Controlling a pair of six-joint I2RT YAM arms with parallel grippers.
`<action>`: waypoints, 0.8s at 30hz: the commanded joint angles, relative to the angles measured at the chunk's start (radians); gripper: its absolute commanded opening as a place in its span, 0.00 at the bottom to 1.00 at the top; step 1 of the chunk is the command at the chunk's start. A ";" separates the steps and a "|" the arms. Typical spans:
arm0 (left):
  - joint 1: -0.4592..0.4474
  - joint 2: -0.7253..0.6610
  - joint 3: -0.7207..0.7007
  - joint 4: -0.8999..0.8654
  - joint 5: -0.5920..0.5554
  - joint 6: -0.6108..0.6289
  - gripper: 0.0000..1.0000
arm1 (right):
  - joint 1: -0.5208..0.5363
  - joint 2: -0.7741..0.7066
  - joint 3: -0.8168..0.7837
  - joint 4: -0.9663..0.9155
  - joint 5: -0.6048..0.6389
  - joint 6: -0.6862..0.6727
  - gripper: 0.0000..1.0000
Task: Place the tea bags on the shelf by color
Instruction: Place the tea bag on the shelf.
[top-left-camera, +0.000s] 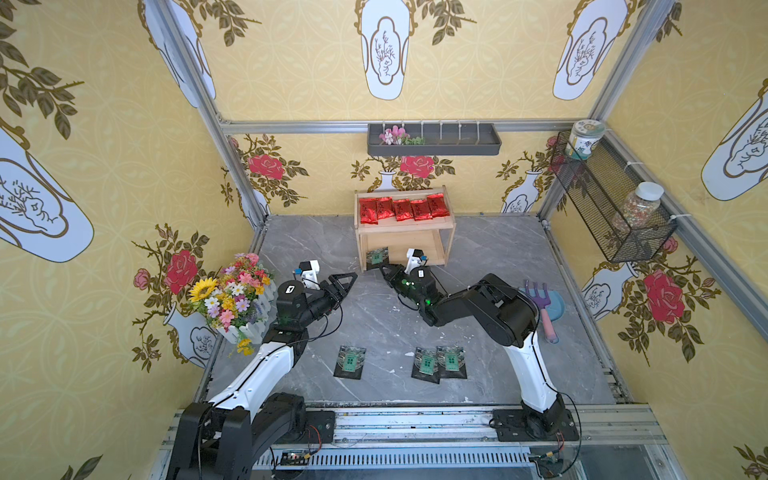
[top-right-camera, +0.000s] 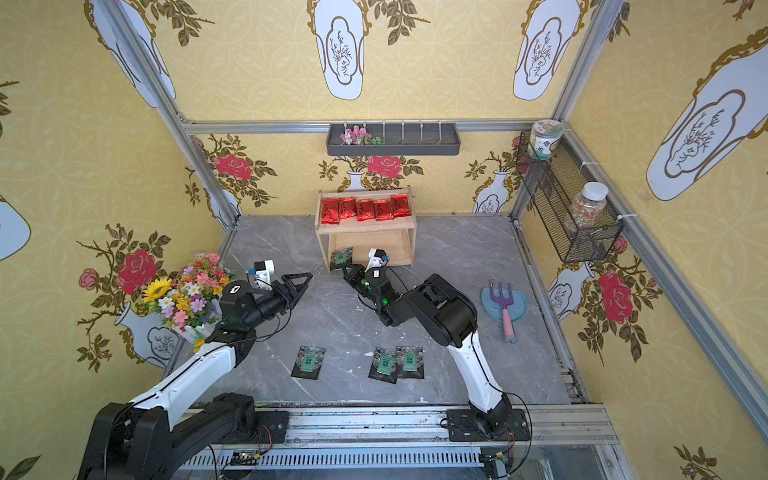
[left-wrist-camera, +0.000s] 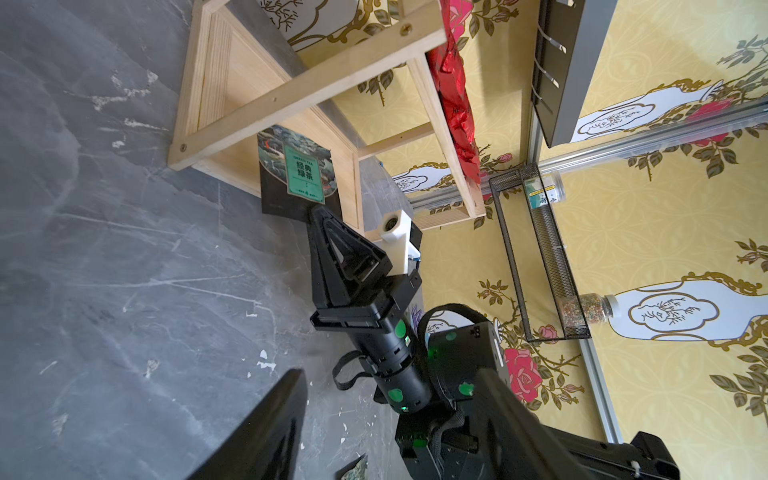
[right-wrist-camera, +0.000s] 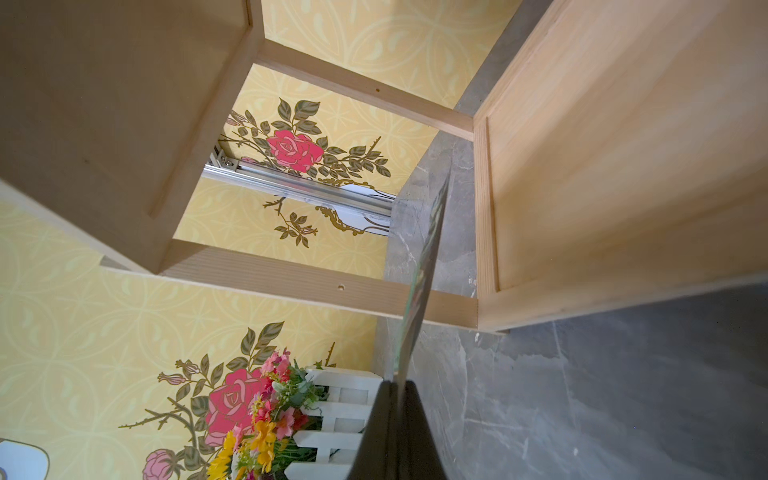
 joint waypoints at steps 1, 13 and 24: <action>0.003 0.001 -0.007 0.000 0.016 0.012 0.69 | -0.004 0.030 0.052 -0.040 -0.025 -0.043 0.02; 0.017 -0.002 -0.007 -0.002 0.027 0.018 0.69 | -0.040 0.112 0.186 -0.146 -0.081 -0.067 0.03; 0.028 0.006 -0.001 -0.002 0.029 0.015 0.69 | -0.047 0.153 0.276 -0.196 -0.083 -0.065 0.04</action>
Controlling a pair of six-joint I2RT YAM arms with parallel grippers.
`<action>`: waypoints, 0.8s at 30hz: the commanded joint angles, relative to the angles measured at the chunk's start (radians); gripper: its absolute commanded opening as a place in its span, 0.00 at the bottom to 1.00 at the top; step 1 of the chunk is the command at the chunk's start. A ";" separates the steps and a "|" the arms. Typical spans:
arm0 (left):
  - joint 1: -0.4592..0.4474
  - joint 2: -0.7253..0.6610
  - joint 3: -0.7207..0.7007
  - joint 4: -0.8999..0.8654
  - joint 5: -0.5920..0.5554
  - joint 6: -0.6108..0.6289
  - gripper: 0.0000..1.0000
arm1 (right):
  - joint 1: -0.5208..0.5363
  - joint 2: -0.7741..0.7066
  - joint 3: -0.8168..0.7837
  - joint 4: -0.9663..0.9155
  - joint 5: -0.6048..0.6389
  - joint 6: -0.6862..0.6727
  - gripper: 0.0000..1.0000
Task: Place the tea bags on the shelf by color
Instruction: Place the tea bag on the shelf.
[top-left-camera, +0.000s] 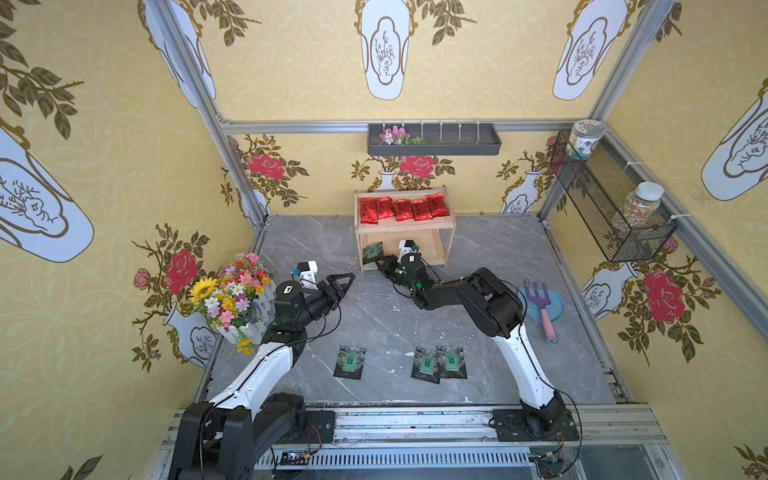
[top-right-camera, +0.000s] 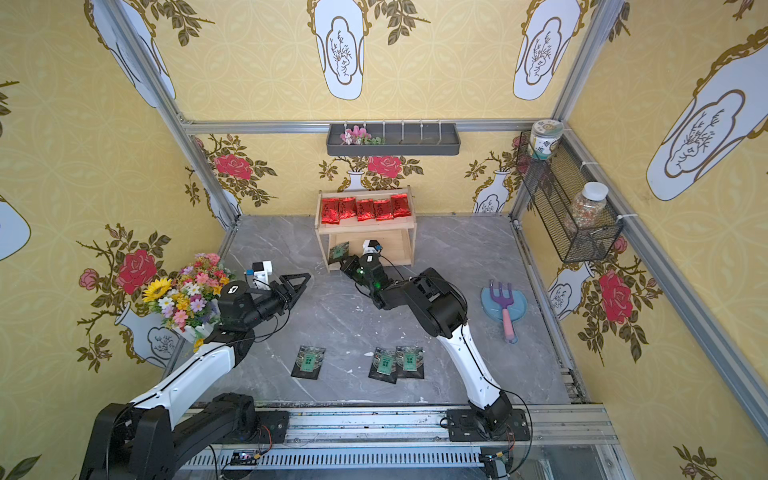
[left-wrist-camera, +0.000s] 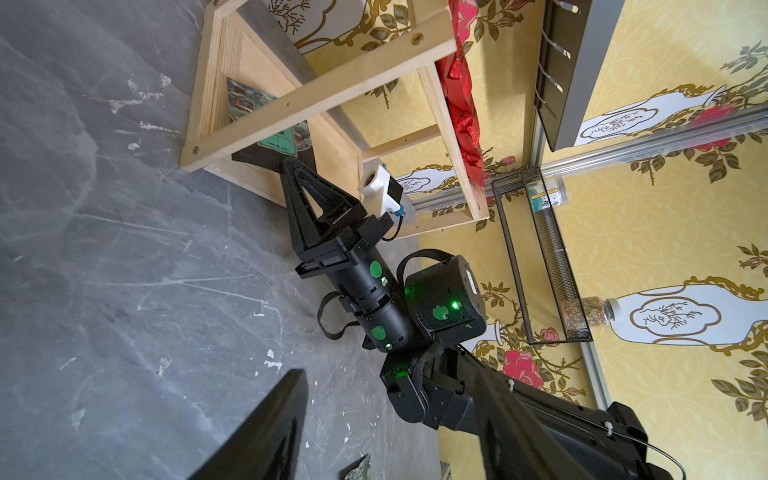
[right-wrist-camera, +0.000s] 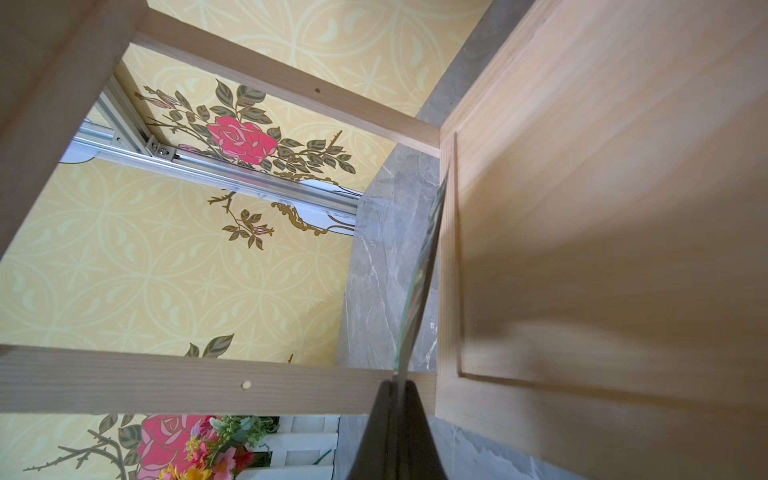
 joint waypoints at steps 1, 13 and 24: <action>0.002 0.007 0.003 -0.001 0.013 0.011 0.69 | -0.001 0.015 0.022 -0.005 -0.006 -0.013 0.04; 0.008 0.016 0.008 0.001 0.017 0.011 0.69 | -0.015 0.045 0.057 -0.041 -0.022 -0.009 0.05; 0.011 0.023 0.010 0.003 0.017 0.009 0.69 | -0.023 0.046 0.061 -0.073 -0.022 -0.010 0.16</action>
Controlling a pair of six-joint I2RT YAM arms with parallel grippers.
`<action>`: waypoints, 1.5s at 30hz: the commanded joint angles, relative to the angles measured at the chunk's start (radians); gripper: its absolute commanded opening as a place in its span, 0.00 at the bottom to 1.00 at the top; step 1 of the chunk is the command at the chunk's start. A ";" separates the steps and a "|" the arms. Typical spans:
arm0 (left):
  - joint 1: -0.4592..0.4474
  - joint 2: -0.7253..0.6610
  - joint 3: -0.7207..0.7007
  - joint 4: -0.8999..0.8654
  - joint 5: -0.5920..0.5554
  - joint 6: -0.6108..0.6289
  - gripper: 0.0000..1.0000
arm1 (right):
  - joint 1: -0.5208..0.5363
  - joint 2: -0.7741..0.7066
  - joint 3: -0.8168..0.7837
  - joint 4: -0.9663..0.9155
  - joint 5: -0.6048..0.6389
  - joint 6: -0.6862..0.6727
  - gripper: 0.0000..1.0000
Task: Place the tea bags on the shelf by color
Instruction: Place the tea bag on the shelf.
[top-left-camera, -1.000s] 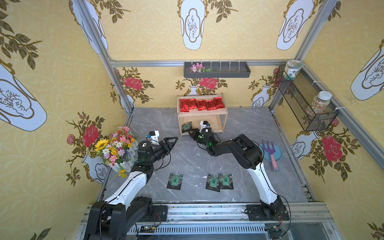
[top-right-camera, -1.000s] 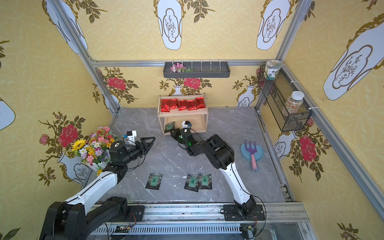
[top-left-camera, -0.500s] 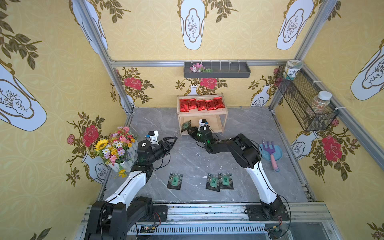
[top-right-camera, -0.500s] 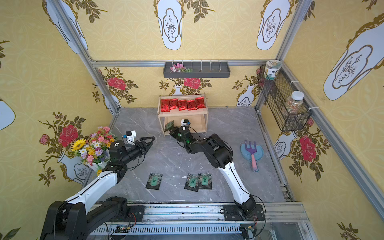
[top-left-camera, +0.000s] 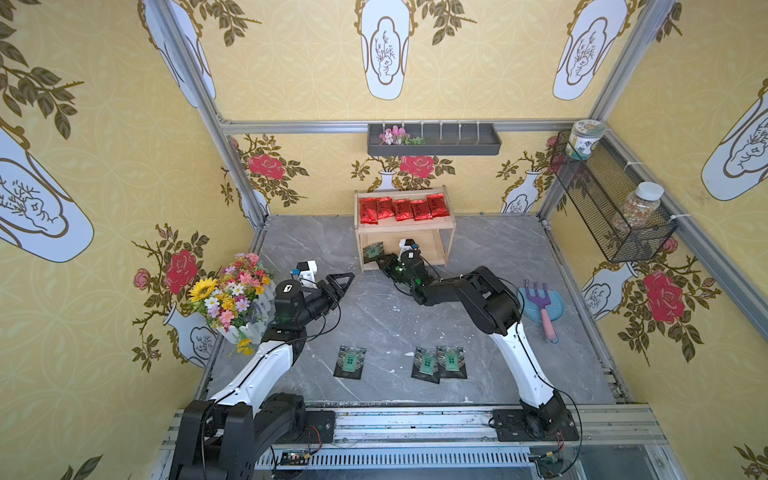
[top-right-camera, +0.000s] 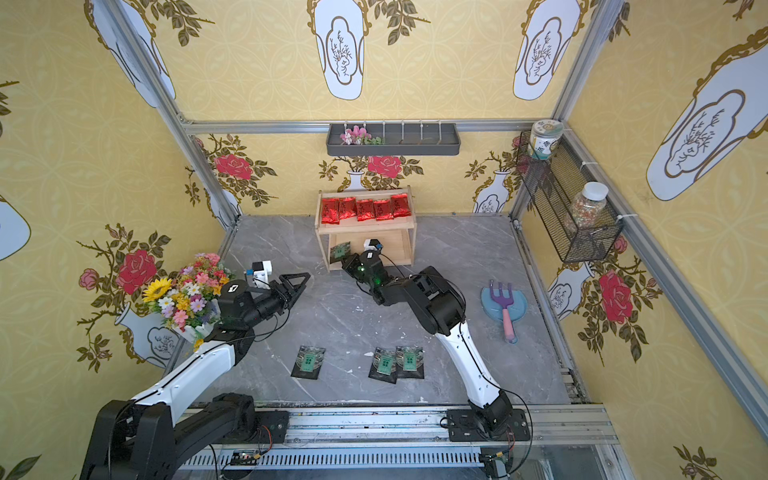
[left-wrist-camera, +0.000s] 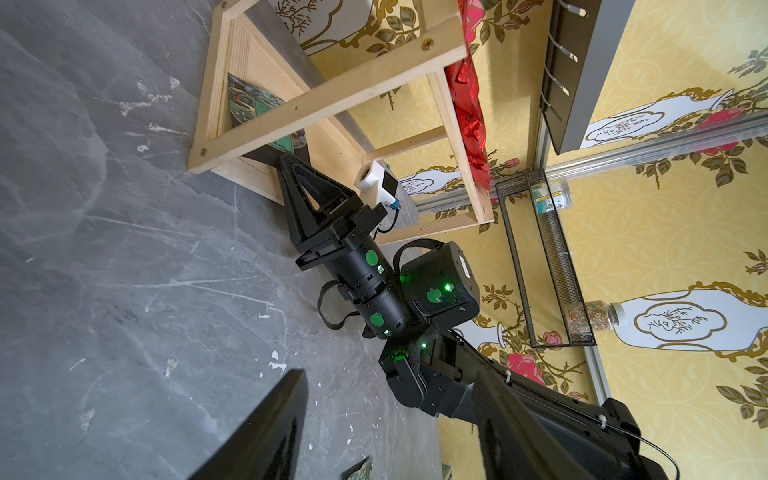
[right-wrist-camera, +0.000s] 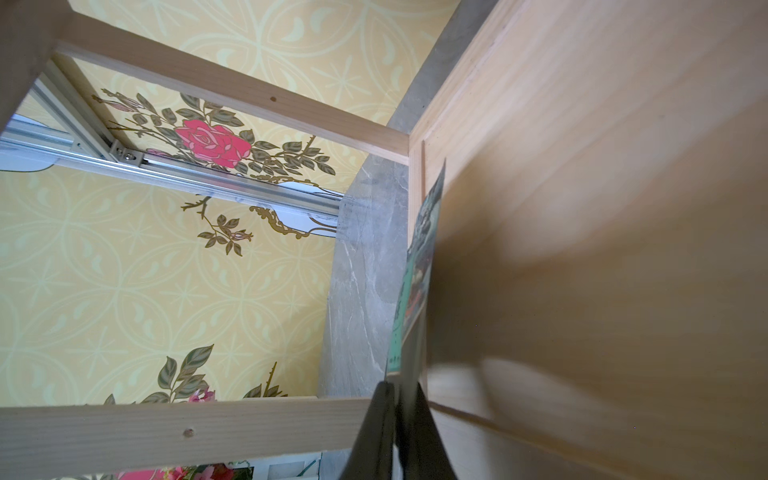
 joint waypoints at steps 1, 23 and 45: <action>0.002 0.003 0.004 0.007 0.013 0.007 0.69 | 0.000 0.004 0.006 0.003 0.000 -0.009 0.18; 0.013 0.019 -0.003 0.037 0.022 -0.005 0.69 | 0.011 -0.007 0.042 -0.120 -0.022 -0.009 0.29; 0.020 0.016 -0.011 0.048 0.021 -0.012 0.69 | 0.007 -0.091 0.078 -0.442 -0.029 -0.049 0.55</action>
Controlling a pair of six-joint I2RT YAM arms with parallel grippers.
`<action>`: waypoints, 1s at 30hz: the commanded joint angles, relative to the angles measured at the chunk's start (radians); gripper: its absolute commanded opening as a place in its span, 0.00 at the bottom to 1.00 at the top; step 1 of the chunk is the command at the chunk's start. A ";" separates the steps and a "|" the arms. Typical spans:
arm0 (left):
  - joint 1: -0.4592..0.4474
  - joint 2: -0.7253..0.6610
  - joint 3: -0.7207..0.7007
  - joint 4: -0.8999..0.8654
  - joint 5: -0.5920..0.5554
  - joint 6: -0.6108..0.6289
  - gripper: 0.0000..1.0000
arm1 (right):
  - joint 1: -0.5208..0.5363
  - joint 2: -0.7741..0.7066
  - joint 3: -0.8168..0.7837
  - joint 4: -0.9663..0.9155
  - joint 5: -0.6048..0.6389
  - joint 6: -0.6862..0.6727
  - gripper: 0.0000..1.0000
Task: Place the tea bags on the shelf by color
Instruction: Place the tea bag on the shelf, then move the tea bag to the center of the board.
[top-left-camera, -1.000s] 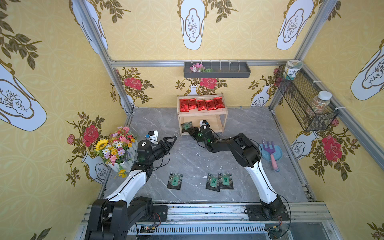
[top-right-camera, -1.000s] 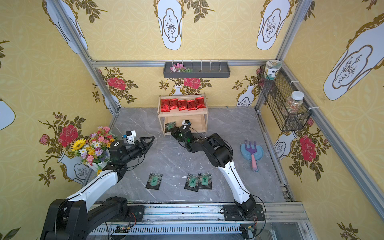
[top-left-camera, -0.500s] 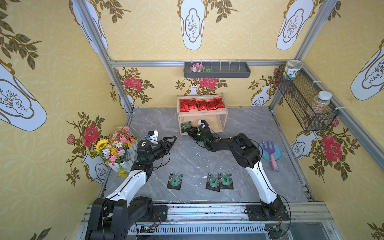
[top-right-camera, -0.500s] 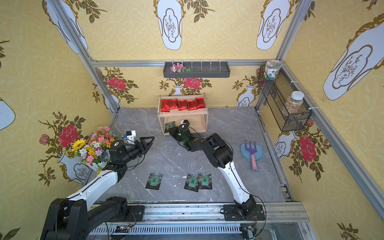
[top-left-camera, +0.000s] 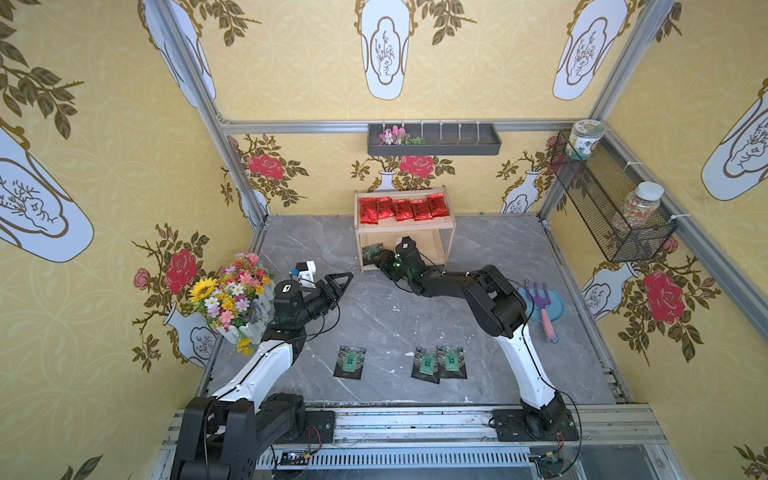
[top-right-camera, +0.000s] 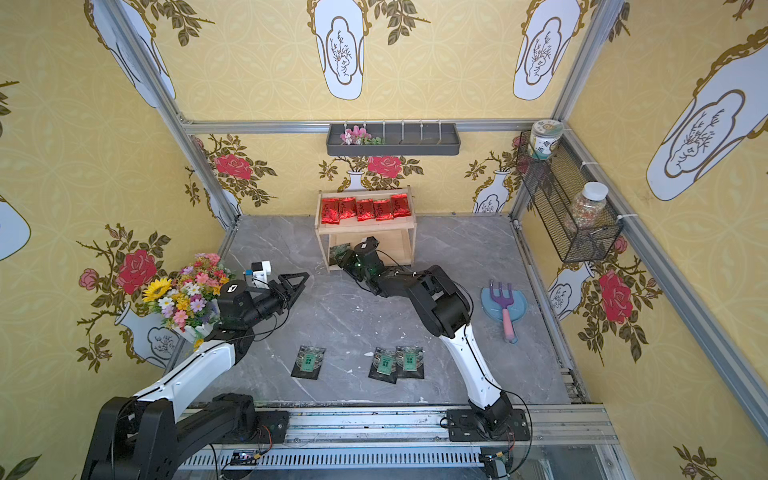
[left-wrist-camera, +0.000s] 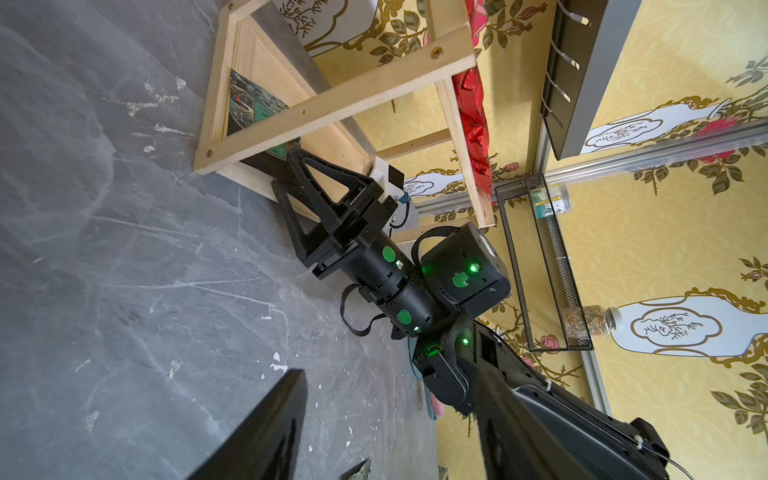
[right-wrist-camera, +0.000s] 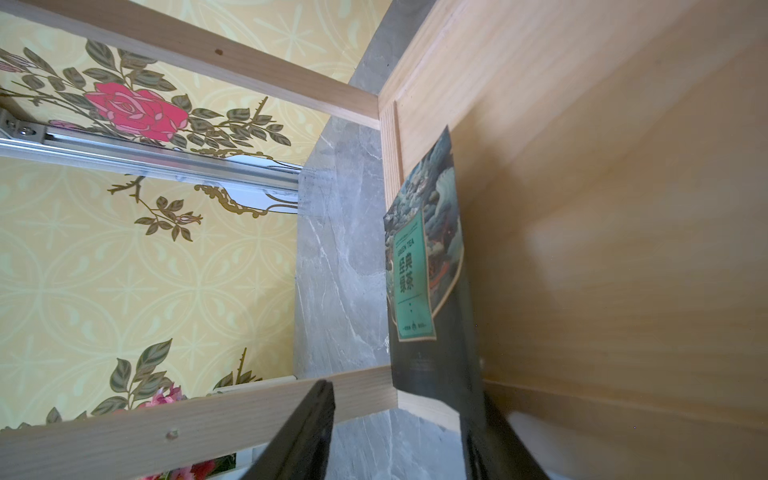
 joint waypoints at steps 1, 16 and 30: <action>0.002 0.001 -0.006 0.024 0.007 0.001 0.69 | 0.001 -0.016 0.000 -0.103 -0.003 -0.027 0.56; 0.010 -0.013 -0.008 -0.044 -0.039 0.010 0.71 | 0.048 -0.160 -0.178 -0.042 -0.021 -0.192 0.62; 0.010 -0.068 0.027 -0.386 -0.203 0.052 0.76 | 0.507 -0.473 -0.448 -0.254 0.334 -1.014 0.78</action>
